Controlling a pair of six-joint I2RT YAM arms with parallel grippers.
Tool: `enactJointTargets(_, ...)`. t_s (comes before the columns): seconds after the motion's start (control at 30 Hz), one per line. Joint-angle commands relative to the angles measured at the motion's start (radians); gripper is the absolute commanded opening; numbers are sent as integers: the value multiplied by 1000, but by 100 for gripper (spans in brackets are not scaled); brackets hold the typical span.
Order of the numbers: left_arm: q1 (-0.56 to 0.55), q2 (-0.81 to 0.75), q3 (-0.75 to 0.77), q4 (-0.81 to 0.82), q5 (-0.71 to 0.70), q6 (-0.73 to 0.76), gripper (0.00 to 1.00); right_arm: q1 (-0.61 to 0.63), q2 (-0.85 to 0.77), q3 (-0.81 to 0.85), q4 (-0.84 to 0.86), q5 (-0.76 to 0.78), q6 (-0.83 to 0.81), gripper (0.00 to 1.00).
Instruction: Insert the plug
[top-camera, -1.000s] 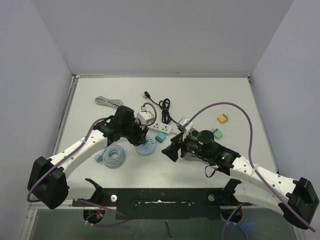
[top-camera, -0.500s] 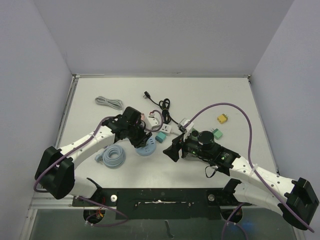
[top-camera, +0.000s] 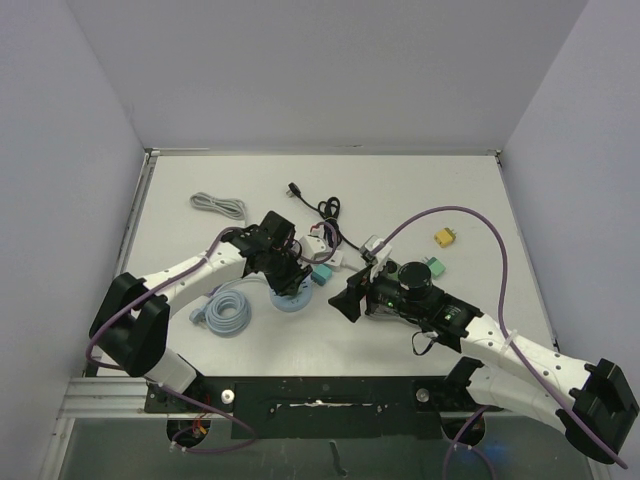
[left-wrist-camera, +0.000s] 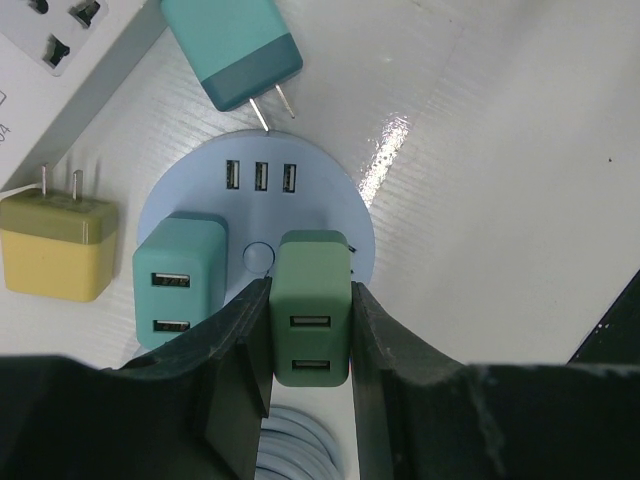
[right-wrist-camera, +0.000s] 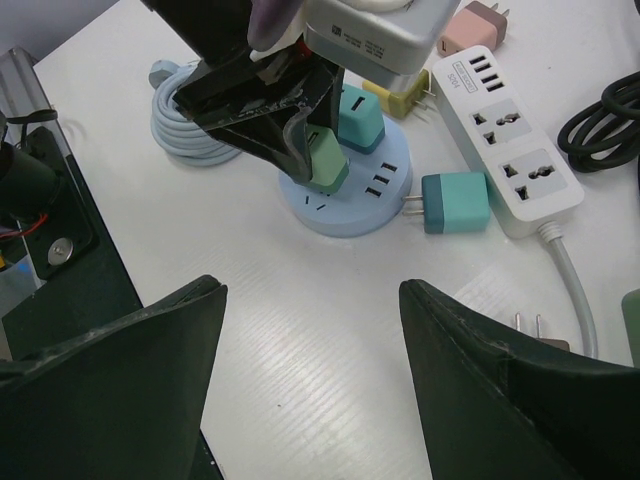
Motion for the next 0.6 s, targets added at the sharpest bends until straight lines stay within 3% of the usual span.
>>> enactJointTargets(0.0, -15, 21, 37, -39, -14, 22, 4, -11, -33, -7, 59, 12, 7, 71)
enactJointTargets(0.37, -27, 34, 56, -140, -32, 52, 2, -21, -39, -8, 52, 11, 6, 70)
enactJointTargets(0.57, -27, 7, 76, -112, -22, 28, 2, -22, -40, -11, 59, 9, 10, 70)
